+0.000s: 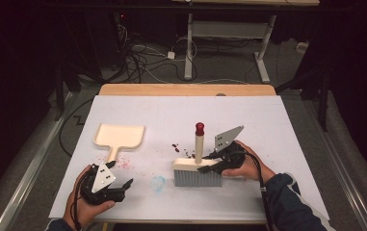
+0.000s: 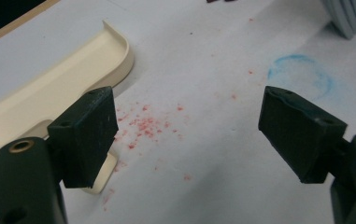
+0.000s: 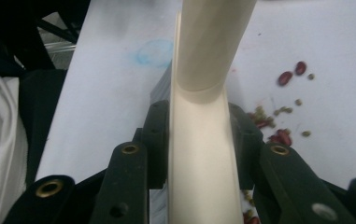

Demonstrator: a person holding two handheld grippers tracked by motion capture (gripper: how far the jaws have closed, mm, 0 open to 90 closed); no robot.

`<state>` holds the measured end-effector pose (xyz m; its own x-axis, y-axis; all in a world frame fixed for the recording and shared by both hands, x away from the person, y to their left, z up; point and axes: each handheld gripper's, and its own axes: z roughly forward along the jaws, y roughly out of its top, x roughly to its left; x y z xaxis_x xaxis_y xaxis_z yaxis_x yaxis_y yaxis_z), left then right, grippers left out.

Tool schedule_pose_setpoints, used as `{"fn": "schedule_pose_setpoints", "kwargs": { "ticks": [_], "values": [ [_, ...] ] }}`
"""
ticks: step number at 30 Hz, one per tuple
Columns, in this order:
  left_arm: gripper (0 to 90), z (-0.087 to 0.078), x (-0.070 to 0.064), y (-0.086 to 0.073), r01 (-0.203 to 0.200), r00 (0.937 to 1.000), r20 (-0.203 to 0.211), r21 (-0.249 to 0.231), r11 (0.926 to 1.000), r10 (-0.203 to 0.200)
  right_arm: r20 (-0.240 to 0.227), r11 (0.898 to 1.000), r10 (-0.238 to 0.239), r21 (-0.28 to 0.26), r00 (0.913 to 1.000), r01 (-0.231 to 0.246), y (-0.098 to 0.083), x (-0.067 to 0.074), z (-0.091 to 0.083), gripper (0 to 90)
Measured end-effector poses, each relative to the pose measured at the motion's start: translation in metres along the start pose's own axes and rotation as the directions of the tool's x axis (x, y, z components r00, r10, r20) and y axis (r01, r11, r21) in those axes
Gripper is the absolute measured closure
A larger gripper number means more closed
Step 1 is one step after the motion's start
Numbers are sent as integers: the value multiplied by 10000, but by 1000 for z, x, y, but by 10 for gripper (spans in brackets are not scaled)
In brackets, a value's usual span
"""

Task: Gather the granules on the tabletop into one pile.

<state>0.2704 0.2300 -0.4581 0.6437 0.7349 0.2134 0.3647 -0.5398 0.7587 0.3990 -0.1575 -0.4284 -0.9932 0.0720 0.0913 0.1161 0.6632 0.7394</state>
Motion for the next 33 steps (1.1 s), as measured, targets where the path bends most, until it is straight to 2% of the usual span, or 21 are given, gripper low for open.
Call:
{"fn": "schedule_pose_setpoints", "kwargs": {
  "ticks": [2,8,11,13,15,17,18,20,21,22,23,24,25,27,28,31,33],
  "values": [
    [190,1,0,1,-166,9999,-18,-82,9998,166,127,10000,-7,-48,9999,7,3,-4,0,666],
    [190,1,-1,1,-226,9997,127,-46,9997,227,667,9997,35,-243,9978,-18,7,-10,-7,671],
    [190,1,1,1,-173,9998,127,-105,9998,174,755,9992,-39,-382,9971,68,11,-10,-14,671],
    [190,0,1,1,-129,9999,91,-130,9998,130,1152,9989,-29,-456,9933,82,18,-9,-20,671],
    [190,-1,2,1,-121,9999,53,-147,9998,122,1665,9979,58,-652,9860,51,27,-9,-27,671],
    [190,-1,2,1,-109,9999,9,-191,9998,109,2320,9947,293,-1024,9723,-56,35,-11,-30,671],
    [190,-1,2,1,-107,9999,-25,-189,9998,106,2727,9950,285,-997,9617,-12,39,-11,-30,671],
    [190,-1,3,1,-104,9999,-27,-183,9998,104,3695,9969,185,-780,9291,111,48,-11,-27,671],
    [190,0,3,1,-144,9999,-54,-147,9998,143,3996,9977,34,-636,9167,240,51,-12,-24,671],
    [190,1,2,1,-187,9998,-53,-103,9998,186,4343,9977,-72,-574,9008,357,55,-15,-19,672],
    [190,1,2,1,-199,9998,-37,-87,9998,199,4430,9976,-10,-613,8965,314,57,-19,-15,671],
    [190,1,2,1,-210,9998,-39,-78,9997,210,4392,9975,15,-636,8984,294,59,-23,-11,671],
    [190,2,2,1,-224,9997,-41,-68,9997,224,4437,9975,-22,-625,8962,334,61,-25,-8,671],
    [190,2,2,1,-218,9998,-45,-64,9997,218,4848,9985,-214,-332,8744,429,65,-33,5,671],
    [190,2,3,1,-208,9998,-48,-65,9998,208,4885,9987,-237,-287,8723,432,66,-36,10,671],
    [190,2,3,0,-188,9998,-45,-59,9998,188,4656,9980,-116,-491,8849,390,67,-42,24,671],
    [190,3,3,0,-177,9998,-29,-20,9998,177,4676,9982,-325,-293,8834,522,69,-42,33,672]
  ]
}}
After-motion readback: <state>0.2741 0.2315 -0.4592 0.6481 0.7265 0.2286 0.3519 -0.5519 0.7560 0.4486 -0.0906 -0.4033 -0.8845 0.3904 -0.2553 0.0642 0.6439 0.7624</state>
